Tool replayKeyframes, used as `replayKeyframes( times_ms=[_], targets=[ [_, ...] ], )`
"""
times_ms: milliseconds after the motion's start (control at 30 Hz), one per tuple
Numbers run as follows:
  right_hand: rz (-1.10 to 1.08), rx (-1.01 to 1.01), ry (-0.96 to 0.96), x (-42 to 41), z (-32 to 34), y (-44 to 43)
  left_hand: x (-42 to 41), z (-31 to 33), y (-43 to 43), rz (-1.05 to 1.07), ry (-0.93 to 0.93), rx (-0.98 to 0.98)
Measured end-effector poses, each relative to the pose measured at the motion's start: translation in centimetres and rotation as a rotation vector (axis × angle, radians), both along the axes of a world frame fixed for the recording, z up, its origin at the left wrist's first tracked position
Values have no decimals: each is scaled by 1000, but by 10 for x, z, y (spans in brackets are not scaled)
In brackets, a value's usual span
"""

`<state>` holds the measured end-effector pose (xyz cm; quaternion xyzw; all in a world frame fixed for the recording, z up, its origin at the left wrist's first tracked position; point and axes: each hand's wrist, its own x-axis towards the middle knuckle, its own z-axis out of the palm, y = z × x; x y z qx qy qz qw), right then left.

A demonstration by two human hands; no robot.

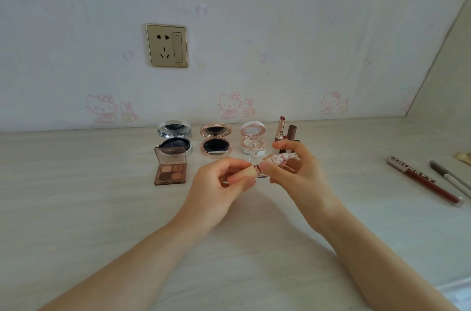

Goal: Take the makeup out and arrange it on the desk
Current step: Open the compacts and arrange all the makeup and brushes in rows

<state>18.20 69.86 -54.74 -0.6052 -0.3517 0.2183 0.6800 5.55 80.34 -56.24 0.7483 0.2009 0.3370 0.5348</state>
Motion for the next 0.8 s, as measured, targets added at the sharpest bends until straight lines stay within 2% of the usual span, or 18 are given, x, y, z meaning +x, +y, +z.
replayKeyframes(
  times_ms=[167,333,800],
  targets=[
    [85,84,114,4,-2,1,0,1,-1,6,-14,-15],
    [47,-24,39,3,-3,2,-1,1,-1,2,-13,9],
    [69,115,72,1,5,-3,0,0,-1,-24,10,16]
  ],
)
